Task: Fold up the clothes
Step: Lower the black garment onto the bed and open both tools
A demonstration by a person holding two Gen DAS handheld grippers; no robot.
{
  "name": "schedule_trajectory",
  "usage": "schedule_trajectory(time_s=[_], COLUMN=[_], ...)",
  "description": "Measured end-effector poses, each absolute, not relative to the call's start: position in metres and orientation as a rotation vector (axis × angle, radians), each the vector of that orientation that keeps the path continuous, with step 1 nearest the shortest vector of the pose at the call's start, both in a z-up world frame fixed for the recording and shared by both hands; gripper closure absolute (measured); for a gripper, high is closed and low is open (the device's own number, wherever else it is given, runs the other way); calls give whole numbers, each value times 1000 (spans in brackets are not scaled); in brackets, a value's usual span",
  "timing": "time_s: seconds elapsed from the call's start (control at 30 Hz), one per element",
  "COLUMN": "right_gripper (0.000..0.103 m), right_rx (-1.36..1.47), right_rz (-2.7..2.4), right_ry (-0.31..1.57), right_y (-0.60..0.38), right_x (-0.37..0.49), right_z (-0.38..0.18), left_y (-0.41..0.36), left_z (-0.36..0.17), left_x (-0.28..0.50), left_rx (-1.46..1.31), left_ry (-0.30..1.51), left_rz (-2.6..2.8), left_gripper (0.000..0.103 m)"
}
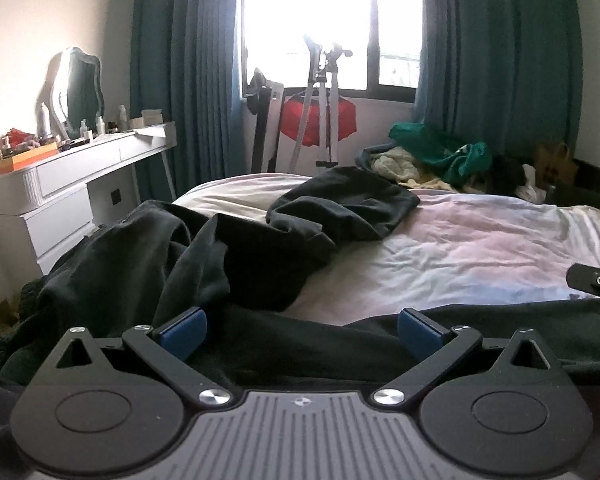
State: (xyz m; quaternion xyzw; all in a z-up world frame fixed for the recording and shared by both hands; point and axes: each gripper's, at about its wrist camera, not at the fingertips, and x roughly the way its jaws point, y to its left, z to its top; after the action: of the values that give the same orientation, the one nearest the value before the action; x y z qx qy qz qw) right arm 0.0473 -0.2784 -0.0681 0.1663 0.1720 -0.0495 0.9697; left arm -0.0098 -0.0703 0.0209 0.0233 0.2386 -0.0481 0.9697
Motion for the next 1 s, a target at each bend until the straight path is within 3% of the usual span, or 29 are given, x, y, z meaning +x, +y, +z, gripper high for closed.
schedule_trajectory(time_s=[0.73,1.0], right_gripper=[26,26], right_rx=[427,598], right_rz=[-28,58], right_ry=[453,572], right_y=[-282,-301], right_x=[49,157], right_z=[-77,-89], left_y=[-59,-48], left_z=[50,30], left_x=[-12,25], left_rx=[98,33], left_ry=[425,450], left_rz=[-63,-71], left_gripper=[0,0])
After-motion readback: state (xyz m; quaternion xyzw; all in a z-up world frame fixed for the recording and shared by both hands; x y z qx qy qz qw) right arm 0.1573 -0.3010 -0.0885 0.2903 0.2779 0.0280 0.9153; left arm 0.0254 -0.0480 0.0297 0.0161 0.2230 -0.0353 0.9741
